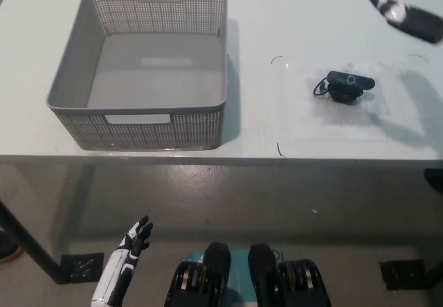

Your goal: Use the right hand to pick up a webcam and put it into a container on the left side

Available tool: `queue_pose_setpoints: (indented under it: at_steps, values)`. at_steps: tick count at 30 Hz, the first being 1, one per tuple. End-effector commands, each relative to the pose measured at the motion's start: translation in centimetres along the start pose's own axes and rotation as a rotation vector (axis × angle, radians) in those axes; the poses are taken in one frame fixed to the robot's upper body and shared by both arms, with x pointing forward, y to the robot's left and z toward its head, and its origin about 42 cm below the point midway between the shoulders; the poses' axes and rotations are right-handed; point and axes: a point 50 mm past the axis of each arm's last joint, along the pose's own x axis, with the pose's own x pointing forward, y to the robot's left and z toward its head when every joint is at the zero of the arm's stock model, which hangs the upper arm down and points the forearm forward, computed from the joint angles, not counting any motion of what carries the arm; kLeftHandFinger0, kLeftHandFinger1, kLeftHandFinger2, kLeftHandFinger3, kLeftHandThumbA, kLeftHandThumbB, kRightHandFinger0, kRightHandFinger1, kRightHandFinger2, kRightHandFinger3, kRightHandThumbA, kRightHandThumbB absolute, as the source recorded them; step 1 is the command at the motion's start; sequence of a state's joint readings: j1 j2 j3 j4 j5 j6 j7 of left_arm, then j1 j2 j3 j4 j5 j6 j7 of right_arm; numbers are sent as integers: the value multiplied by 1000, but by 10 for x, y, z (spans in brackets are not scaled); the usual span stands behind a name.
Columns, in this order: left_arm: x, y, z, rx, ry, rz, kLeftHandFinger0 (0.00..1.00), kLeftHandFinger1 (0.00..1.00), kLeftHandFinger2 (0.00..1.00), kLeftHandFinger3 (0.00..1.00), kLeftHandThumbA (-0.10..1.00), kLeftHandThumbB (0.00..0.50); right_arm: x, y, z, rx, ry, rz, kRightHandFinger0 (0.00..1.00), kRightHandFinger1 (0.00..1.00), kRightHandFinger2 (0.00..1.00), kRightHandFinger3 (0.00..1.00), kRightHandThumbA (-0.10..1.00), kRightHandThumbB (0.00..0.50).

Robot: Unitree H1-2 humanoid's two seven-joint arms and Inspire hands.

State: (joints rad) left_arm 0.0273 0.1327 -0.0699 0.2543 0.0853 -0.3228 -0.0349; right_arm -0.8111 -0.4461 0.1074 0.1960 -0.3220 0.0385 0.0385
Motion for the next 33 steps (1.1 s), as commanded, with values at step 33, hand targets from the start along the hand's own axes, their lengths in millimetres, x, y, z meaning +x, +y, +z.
queue_pose_setpoints:
  at_steps: [33]
  values:
    - [-4,1,11,19,-64,-2,1000,1000,1000,1000,1000,149,95,95,-42,-418,496,649,1000,1000,1000,1000,828,500]
